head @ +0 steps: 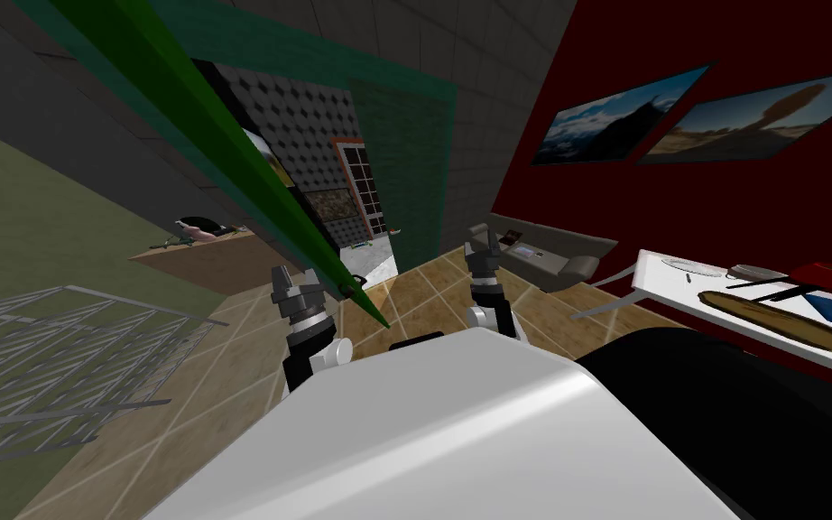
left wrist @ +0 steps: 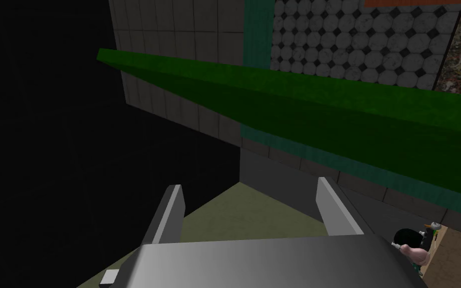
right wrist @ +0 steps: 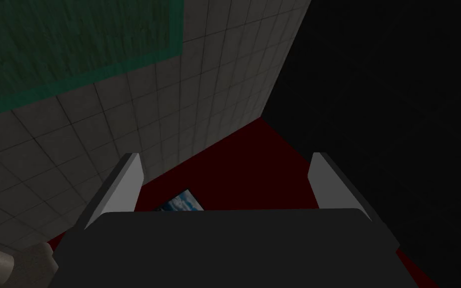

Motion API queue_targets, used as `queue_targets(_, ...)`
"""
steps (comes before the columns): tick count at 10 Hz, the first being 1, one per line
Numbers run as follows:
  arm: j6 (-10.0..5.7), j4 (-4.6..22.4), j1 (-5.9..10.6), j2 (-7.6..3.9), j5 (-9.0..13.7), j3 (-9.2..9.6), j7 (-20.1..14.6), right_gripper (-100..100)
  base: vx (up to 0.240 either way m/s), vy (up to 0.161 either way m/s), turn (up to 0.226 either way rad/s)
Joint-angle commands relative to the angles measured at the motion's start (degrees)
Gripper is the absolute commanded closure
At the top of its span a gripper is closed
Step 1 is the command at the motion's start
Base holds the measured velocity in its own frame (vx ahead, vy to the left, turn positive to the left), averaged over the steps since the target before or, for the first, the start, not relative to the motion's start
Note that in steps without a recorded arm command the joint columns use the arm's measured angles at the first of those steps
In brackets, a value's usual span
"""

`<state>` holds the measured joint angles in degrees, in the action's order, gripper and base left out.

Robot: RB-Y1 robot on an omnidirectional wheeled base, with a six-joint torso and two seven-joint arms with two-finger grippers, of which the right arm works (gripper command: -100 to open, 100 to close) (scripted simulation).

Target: Pull the door open

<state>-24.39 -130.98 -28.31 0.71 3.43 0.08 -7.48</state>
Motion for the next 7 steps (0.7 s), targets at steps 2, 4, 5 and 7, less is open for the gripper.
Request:
queue_targets(2, -0.66, 2.8, 1.18, -0.88, 0.4, -0.07, 0.6, -100, 0.038, -0.017, 0.026)
queue_targets(4, -1.26, 5.4, 2.25, -1.58, 0.9, -0.13, 1.1, -100, 0.145, -0.029, 0.035)
queue_targets(5, -1.46, 6.3, 2.61, -1.78, 1.0, -0.15, 1.3, -100, 0.114, -0.038, 0.03)
queue_targets(7, -2.11, 9.1, 3.76, -2.38, 1.4, -0.22, 1.9, -100, 0.114, -0.031, 0.039)
